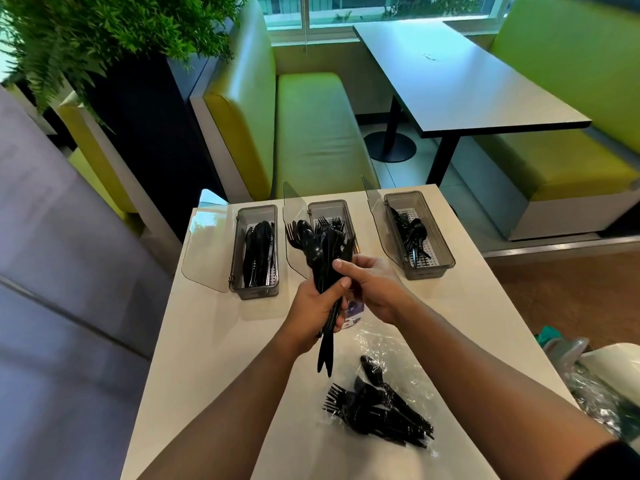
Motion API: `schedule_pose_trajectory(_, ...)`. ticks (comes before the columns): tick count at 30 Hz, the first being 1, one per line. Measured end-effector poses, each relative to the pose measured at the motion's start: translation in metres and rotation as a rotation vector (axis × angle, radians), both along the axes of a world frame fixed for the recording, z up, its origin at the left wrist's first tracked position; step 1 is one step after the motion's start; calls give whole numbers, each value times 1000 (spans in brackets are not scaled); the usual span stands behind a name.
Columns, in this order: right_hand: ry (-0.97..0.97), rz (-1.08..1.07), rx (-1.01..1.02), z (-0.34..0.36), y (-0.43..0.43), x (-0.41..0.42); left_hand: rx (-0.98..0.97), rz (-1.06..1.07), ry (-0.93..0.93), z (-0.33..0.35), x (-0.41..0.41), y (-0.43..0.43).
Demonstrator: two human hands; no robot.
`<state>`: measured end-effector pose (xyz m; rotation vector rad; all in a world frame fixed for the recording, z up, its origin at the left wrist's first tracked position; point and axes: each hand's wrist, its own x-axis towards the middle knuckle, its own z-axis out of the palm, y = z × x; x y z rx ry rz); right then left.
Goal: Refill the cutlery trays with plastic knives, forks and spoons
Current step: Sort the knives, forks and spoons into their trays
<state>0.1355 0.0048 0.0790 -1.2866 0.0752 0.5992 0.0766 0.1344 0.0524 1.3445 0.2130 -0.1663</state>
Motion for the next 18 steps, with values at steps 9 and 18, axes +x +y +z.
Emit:
schedule_pose_trajectory(9,9,-7,45,-5,-2,3,1,40,-49,-6,0,0)
schedule_pose_trajectory(18,74,-2,105,-7,-5,6,-47,90,-63,-7,-1,3)
